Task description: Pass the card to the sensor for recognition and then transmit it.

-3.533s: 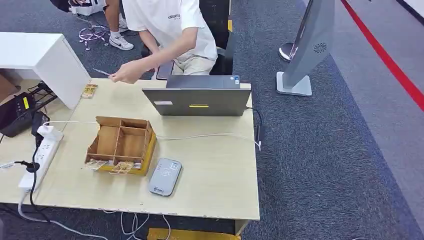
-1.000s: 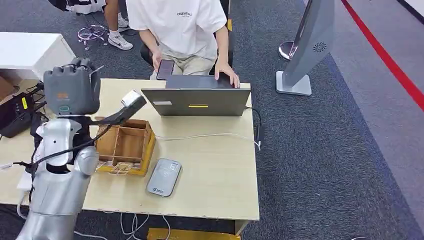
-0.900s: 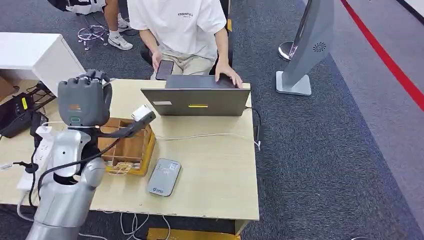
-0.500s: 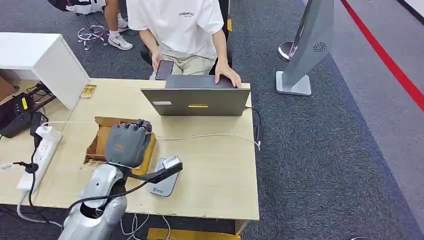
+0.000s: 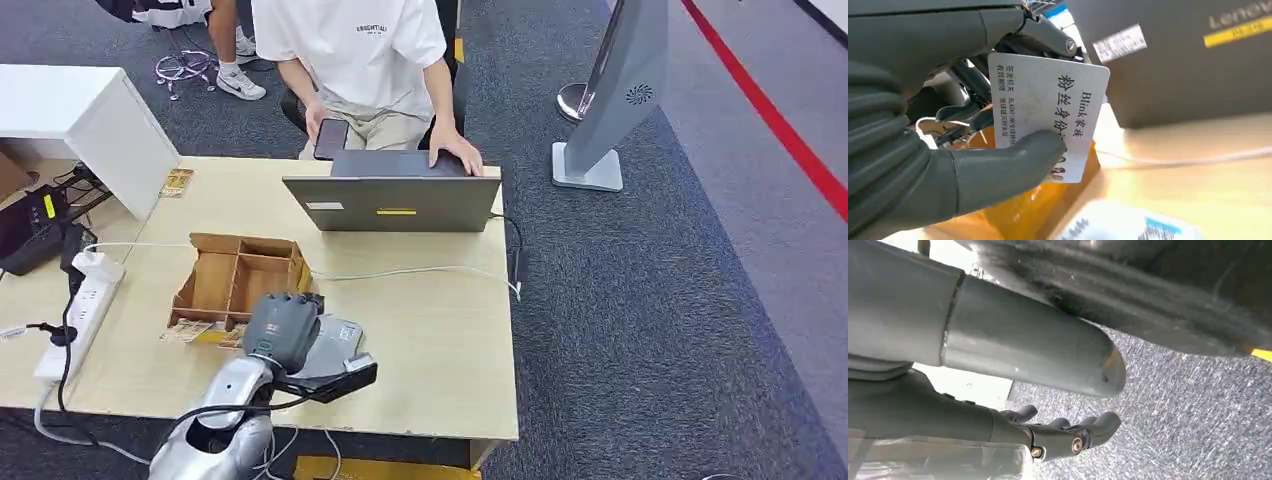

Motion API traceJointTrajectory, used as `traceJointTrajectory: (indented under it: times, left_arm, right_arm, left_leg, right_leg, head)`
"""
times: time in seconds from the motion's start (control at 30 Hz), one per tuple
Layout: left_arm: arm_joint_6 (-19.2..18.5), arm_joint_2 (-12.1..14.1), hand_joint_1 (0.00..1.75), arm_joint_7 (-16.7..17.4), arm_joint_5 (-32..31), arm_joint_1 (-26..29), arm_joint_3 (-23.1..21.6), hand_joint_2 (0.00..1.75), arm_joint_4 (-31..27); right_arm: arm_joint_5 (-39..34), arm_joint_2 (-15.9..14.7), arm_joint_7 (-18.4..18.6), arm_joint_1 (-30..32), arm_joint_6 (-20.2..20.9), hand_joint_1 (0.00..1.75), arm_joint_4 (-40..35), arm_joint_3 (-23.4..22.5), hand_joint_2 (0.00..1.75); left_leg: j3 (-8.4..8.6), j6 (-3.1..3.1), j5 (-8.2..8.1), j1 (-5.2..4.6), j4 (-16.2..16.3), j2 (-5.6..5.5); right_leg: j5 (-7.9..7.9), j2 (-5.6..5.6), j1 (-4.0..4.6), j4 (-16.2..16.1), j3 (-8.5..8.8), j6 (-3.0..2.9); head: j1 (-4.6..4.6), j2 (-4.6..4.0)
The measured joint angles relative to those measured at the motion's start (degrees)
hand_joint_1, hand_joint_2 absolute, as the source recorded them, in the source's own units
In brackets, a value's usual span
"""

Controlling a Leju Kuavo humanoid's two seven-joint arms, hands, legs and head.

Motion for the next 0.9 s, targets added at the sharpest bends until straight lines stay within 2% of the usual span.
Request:
traceJointTrajectory:
  times: [0.17, 0.43, 0.63, 0.73, 0.9]
  left_arm:
    - [-0.5, 0.0, 1.75, 0.0, 0.0, 0.0, -0.6, 1.75, 1.4]
    - [-4.2, 0.2, 1.75, -0.9, 2.0, -0.7, -3.4, 1.75, 4.2]
    - [-0.4, 1.3, 1.75, -2.0, 4.9, -2.1, -3.3, 1.75, 2.9]
    - [3.0, 2.1, 1.75, -1.4, 3.8, -4.3, -2.8, 1.75, -1.0]
    - [5.0, 3.1, 1.75, -0.5, 2.1, -9.7, -0.5, 1.75, -8.2]
  right_arm:
    - [0.0, 0.0, 0.1, 0.0, 0.0, 0.0, 0.0, 0.3, 0.0]
    - [0.1, -0.2, 0.6, -0.1, 0.0, 0.0, 0.0, 0.9, 0.0]
    - [-0.2, -0.3, 0.0, 0.1, 0.0, 0.0, 0.0, 1.4, 0.0]
    - [-0.3, -0.4, -0.6, 0.2, 0.0, 0.0, 0.0, 1.4, 0.0]
    - [-0.2, -0.4, -1.0, 0.6, 0.0, 0.0, 0.2, 1.7, 0.0]
  left_leg:
    - [0.0, 0.0, 0.0, 0.0, 0.0, 0.0]
    - [0.02, 0.0, 0.0, 0.0, 0.0, -0.02]
    - [0.03, -0.03, 0.04, 0.0, 0.0, -0.02]
    - [0.0, -0.05, 0.09, 0.0, 0.0, -0.05]
    - [0.0, -0.05, 0.09, 0.0, 0.0, -0.05]
  right_leg:
    - [0.0, 0.0, 0.0, 0.0, 0.0, 0.0]
    - [0.0, -0.04, 0.0, 0.0, 0.06, 0.0]
    - [0.02, -0.04, 0.0, 0.0, 0.02, -0.02]
    - [0.03, -0.06, 0.0, 0.0, 0.03, -0.02]
    - [0.04, -0.06, 0.0, 0.0, 0.03, -0.03]
  head:
    - [0.0, 0.0]
    - [0.0, 0.0]
    - [-0.02, 0.0]
    - [-0.04, 0.0]
    - [-0.02, 0.0]
